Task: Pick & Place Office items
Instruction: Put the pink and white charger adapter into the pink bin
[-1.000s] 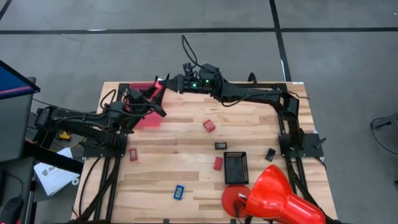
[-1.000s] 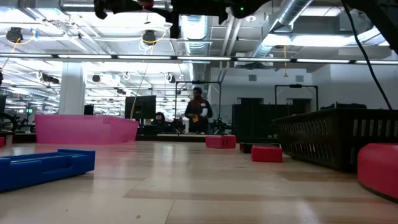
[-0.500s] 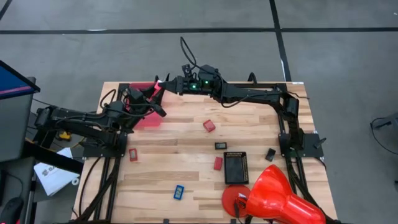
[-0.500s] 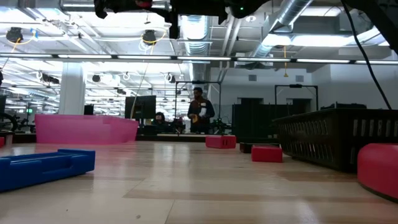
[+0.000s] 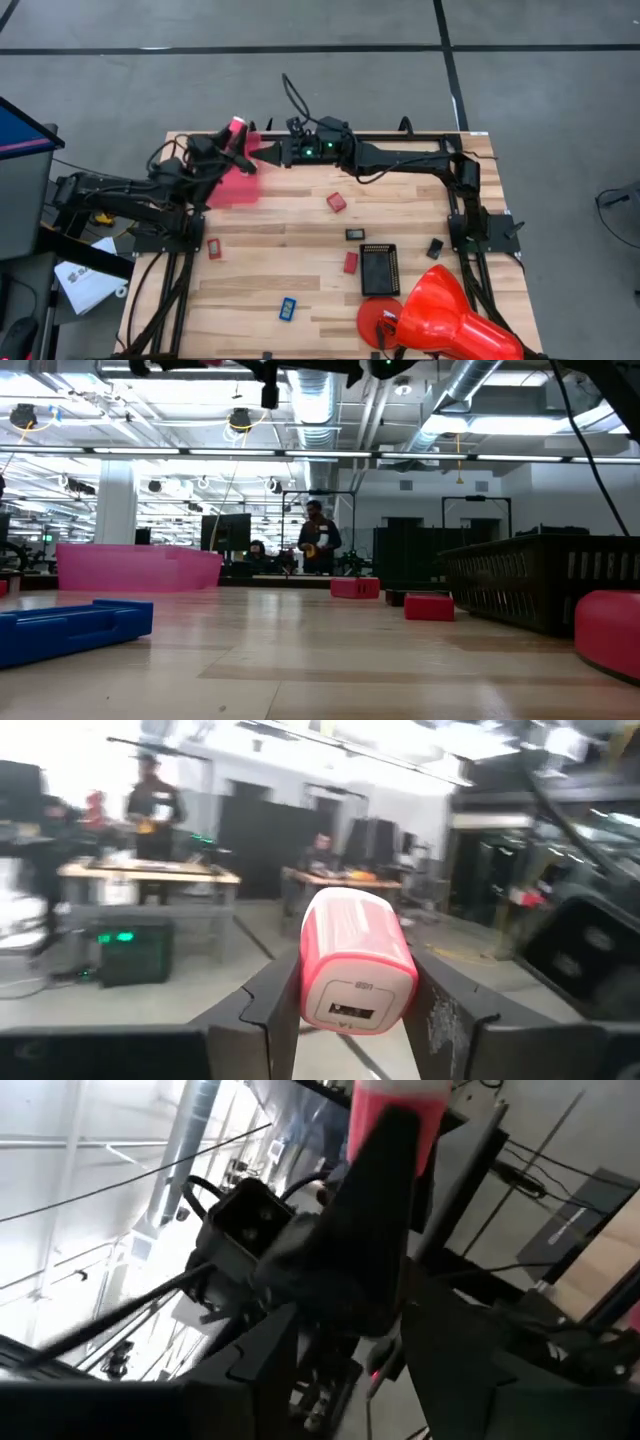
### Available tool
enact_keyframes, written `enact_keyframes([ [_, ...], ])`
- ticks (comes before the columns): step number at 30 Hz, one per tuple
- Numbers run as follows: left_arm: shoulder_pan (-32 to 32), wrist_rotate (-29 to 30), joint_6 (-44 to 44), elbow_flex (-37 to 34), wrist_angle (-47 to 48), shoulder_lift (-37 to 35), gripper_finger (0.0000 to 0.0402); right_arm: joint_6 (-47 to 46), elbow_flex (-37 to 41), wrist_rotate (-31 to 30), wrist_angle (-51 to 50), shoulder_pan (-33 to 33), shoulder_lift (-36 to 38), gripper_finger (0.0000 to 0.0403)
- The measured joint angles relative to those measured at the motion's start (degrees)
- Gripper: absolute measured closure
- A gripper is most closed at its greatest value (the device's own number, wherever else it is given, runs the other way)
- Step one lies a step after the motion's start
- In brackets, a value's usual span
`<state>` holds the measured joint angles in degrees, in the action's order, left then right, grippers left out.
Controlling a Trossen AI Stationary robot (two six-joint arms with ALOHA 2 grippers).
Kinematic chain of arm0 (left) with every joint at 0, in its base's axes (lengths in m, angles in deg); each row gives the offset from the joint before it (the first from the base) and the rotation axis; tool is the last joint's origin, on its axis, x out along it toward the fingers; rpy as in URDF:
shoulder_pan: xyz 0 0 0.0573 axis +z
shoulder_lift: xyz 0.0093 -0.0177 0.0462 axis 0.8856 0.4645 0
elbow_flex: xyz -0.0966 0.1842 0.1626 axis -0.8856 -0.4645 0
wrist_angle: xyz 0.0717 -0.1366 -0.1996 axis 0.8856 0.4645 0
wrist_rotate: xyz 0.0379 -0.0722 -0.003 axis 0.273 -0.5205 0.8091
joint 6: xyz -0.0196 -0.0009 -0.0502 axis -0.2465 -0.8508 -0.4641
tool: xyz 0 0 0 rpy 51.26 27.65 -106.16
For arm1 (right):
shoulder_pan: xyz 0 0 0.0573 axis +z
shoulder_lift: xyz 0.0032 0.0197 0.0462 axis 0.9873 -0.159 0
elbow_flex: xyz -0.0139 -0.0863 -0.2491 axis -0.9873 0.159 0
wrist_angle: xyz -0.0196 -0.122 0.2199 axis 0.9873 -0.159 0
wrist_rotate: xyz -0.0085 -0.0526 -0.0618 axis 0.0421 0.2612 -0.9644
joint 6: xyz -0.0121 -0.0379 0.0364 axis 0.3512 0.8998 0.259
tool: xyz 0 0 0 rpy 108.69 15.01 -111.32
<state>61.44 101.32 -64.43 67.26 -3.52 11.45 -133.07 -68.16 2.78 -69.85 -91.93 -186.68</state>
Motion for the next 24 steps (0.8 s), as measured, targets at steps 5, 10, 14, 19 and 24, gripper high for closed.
enact_keyframes([
  [5,0.2,3.1,4.7,0.1,1.0,-3.7,0.0267,0.0,0.0,0.8,-0.4,0.7,0.2,0.0215],
  [10,-0.4,6.7,6.3,-0.1,9.8,-8.1,0.0267,5.5,0.0,2.6,-7.0,3.5,4.0,0.0201],
  [14,-2.1,7.0,1.8,0.0,19.8,-13.0,0.0267,14.8,0.0,-0.1,-22.5,4.8,10.5,0.0193],
  [19,-3.6,1.8,-15.2,0.0,41.4,-20.3,0.0266,23.6,0.0,-9.4,-41.0,6.3,19.4,0.0185],
  [24,-1.6,-13.3,-38.3,-0.1,66.7,-22.9,0.0266,27.3,0.0,-17.3,-53.1,8.6,26.8,0.0181],
])
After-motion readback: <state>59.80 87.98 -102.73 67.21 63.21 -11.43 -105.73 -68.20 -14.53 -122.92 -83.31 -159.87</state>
